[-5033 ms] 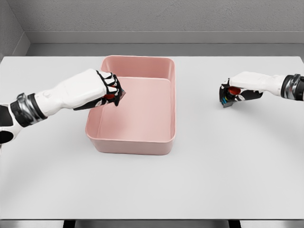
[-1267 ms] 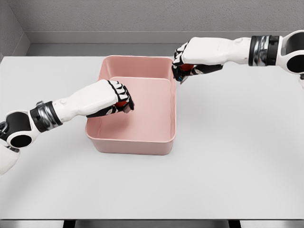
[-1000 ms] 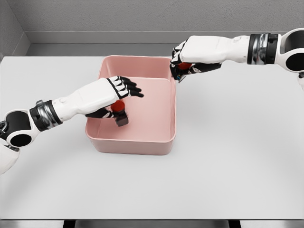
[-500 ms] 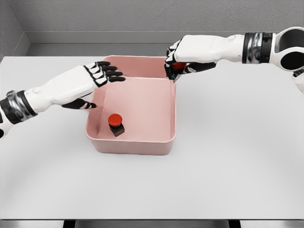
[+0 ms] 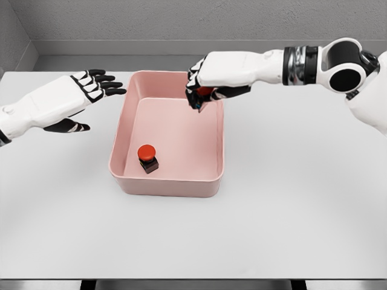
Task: Put the industrial switch in the basket with both arms
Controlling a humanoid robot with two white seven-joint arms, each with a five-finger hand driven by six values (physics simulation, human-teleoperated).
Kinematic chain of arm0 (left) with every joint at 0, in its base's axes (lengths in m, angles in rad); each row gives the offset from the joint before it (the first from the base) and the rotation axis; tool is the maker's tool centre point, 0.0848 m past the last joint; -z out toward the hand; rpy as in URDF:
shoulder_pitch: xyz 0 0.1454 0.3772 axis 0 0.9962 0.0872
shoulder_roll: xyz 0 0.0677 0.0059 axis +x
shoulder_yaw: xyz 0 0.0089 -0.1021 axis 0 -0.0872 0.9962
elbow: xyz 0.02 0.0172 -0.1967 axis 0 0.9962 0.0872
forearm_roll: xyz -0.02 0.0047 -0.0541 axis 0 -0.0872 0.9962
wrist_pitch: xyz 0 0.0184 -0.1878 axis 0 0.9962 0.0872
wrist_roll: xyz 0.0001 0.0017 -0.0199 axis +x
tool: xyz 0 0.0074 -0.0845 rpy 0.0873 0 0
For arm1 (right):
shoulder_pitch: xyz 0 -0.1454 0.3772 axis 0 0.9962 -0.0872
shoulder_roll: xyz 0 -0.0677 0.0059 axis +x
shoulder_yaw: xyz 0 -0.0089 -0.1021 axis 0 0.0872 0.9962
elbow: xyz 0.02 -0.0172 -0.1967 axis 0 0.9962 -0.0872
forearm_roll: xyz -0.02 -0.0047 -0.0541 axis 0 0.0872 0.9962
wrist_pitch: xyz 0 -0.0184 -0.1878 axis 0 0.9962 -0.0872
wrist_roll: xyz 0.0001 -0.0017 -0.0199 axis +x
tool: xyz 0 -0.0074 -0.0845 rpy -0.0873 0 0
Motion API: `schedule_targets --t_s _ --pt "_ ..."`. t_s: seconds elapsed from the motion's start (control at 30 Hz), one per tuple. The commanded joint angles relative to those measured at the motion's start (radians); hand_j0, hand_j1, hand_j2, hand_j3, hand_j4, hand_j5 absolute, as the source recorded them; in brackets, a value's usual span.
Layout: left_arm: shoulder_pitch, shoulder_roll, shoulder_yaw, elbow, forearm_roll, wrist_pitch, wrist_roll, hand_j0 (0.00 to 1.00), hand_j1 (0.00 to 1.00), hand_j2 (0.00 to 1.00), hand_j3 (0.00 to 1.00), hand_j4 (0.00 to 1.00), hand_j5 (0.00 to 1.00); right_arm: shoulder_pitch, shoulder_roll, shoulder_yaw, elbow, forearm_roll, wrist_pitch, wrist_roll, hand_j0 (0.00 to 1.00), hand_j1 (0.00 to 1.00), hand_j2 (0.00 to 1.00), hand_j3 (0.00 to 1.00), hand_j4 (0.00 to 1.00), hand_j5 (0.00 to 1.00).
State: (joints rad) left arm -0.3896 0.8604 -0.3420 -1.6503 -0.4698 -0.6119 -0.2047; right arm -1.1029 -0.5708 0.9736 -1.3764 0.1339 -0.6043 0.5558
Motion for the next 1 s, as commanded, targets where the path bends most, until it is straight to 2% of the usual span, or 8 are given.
schedule_targets --t_s 0.0,0.13,0.17,0.2,0.23,0.43,0.7,0.97 --pt "0.000 0.002 0.001 0.000 0.007 0.001 0.001 1.00 1.00 1.00 1.00 1.00 1.00 0.000 0.014 0.011 0.002 -0.005 0.003 -0.002 0.41 0.41 0.41 0.41 0.41 0.41" --pt "0.000 0.000 0.001 0.000 0.007 0.001 0.004 1.00 1.00 1.00 1.00 1.00 1.00 0.000 0.045 0.017 0.004 -0.005 0.005 -0.002 0.45 0.45 0.45 0.45 0.45 0.45" --pt "0.000 0.000 0.001 0.000 0.007 0.001 0.004 1.00 1.00 1.00 1.00 1.00 1.00 0.000 0.046 0.016 0.007 -0.005 0.006 -0.004 0.54 0.54 0.54 0.54 0.54 0.54" --pt "0.000 0.000 0.001 0.000 0.007 0.001 0.004 1.00 1.00 1.00 1.00 1.00 1.00 0.000 0.046 0.014 0.023 -0.011 0.044 -0.016 0.93 0.93 0.93 0.93 0.93 0.93" --pt "0.000 0.000 0.000 0.000 0.007 0.001 0.004 1.00 1.00 1.00 1.00 1.00 1.00 0.000 0.046 0.016 0.023 -0.013 0.063 -0.017 1.00 1.00 1.00 1.00 1.00 1.00" --pt "0.000 0.002 0.001 0.000 0.008 0.001 0.005 1.00 1.00 1.00 1.00 1.00 1.00 0.002 0.049 0.016 0.020 -0.014 0.058 -0.039 1.00 1.00 1.00 1.00 1.00 1.00" --pt "0.008 -0.001 0.000 -0.002 0.008 0.001 0.005 1.00 1.00 1.00 1.00 1.00 1.00 -0.009 0.091 0.017 0.016 -0.014 0.035 -0.037 1.00 1.00 1.00 1.00 1.00 1.00" --pt "0.008 -0.001 0.000 -0.003 0.008 0.001 0.005 1.00 1.00 1.00 1.00 1.00 1.00 -0.017 0.083 0.013 0.016 -0.014 0.034 -0.036 1.00 1.00 1.00 1.00 1.00 1.00"
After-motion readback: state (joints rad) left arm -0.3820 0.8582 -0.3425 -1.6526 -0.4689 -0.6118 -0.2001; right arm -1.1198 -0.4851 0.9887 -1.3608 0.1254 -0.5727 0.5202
